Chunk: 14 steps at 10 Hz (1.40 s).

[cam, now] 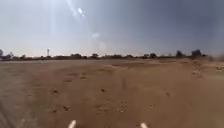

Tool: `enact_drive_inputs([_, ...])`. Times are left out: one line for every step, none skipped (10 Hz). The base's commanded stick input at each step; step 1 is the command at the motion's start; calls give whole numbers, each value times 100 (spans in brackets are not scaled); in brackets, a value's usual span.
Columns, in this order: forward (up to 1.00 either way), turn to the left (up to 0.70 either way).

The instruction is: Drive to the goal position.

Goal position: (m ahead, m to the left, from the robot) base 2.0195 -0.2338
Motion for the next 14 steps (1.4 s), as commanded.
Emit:
enact_drive_inputs([50,0])
enact_drive_inputs([50,0])
enact_drive_inputs([50,0])
enact_drive_inputs([50,0])
enact_drive_inputs([50,0])
enact_drive_inputs([50,0])
enact_drive_inputs([50,0])
enact_drive_inputs([50,0])
enact_drive_inputs([50,0])
enact_drive_inputs([50,0])
enact_drive_inputs([50,0])
enact_drive_inputs([50,0])
enact_drive_inputs([50,0])
enact_drive_inputs([50,0])
